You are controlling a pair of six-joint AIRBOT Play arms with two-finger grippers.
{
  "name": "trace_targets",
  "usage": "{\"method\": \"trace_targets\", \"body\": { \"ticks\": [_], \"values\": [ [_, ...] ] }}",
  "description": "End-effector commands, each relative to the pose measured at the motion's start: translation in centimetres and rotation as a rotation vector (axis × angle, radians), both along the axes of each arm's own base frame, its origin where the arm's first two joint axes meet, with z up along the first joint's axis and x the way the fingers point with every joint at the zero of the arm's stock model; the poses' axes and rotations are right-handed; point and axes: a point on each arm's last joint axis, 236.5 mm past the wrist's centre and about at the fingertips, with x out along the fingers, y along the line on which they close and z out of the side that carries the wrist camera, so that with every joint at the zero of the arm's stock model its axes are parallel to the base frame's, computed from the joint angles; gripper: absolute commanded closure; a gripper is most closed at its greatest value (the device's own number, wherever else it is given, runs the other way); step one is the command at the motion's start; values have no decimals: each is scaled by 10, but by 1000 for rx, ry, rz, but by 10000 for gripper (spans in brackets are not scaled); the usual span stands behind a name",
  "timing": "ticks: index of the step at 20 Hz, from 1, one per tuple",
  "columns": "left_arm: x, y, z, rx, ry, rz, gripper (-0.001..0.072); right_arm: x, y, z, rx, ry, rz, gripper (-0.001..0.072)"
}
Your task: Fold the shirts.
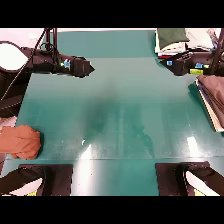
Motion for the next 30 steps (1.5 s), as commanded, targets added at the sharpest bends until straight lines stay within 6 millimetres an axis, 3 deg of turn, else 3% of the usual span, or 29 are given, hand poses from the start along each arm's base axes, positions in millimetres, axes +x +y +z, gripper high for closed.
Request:
{"method": "trace_targets", "body": {
  "ticks": [1,12,14,16,17,19,21,24,26,27,28,29,30],
  "values": [
    [0,0,0,1,0,0,677,0,-2,7,5,-25,-13,693],
    [0,-1,1,-7,-1,2,677,-3,1,6,5,-16,-1,693],
    [15,2,15,-31,-74,38,677,-7,2,3,-1,0,13,693],
    [16,19,26,-27,-87,65,677,-10,3,-1,-9,14,25,692],
    [11,35,29,-1,-84,80,677,-10,3,0,-8,12,24,693],
    [-5,91,36,120,-97,156,678,-9,3,0,-8,12,23,693],
    [-26,171,32,345,-88,298,677,-9,3,0,-8,13,24,692],
    [-76,291,5,658,51,562,677,-9,3,0,-6,10,21,692],
    [-100,332,-32,731,190,655,674,-7,2,2,-4,1,14,693],
    [-107,342,-57,744,265,672,503,-6,2,2,-3,-1,12,692],
    [-112,350,-82,747,327,689,180,-6,2,2,-3,0,13,692],
    [-118,355,-108,737,392,718,54,-7,2,2,-4,2,15,692],
    [-124,359,-138,740,448,722,54,-7,2,1,-5,3,15,692]
  ]
}}
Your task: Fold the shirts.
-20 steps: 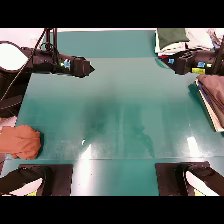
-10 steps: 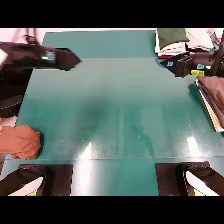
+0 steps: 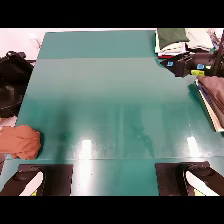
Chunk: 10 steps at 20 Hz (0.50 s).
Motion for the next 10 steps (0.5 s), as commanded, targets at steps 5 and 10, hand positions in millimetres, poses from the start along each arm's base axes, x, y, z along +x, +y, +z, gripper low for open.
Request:
{"method": "trace_targets", "body": {
  "ticks": [5,10],
  "values": [
    [-75,31,-178,18,334,123,54,0,0,0,0,-3,-1,693],
    [-88,29,-186,-4,372,181,536,1,0,1,2,-6,-4,693]
  ]
}}
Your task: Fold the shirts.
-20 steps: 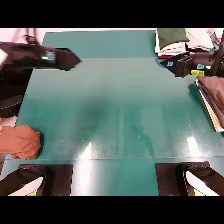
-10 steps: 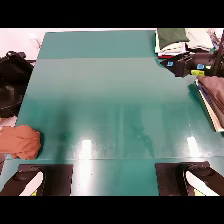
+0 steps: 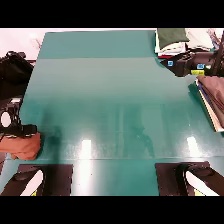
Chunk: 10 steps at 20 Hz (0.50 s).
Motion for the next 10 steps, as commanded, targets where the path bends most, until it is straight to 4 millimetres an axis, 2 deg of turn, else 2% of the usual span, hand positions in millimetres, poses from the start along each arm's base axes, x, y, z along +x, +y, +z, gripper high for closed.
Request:
{"method": "trace_targets", "body": {
  "ticks": [1,2,3,4,5,7,8,10],
  "values": [
    [-5,1,1,-1,11,33,679,1,0,1,3,-7,-5,693],
    [5,3,16,4,-23,37,678,4,-1,4,8,-19,-14,693],
    [20,3,40,1,-82,40,678,5,-1,9,12,-32,-19,693],
    [37,0,68,-2,-151,27,678,7,-2,18,17,-56,-24,692],
    [58,-10,106,-14,-247,-13,679,7,-2,30,22,-84,-28,693],
    [93,-46,187,-52,-454,-139,679,6,-3,58,27,-149,-30,693],
    [106,-72,230,-85,-567,-219,680,5,-4,73,32,-186,-35,693],
    [114,-131,302,-178,-766,-380,680,6,-7,102,45,-262,-55,693]
  ]
}}
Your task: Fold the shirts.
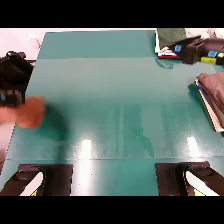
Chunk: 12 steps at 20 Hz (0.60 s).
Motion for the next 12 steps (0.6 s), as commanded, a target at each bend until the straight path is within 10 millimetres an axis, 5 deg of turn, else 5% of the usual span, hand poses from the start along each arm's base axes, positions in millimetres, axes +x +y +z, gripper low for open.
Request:
{"method": "trace_targets", "body": {
  "ticks": [1,3,6,12],
  "values": [
    [10,-93,127,-120,-336,-277,681,0,-5,47,24,-124,-33,693],
    [5,-137,158,-180,-420,-393,681,0,-8,63,29,-166,-46,693],
    [10,-199,147,-232,-381,-527,681,-2,-8,70,29,-181,-46,692],
    [13,-351,15,-334,-2,-766,674,7,-6,56,34,-129,-40,693]
  ]
}}
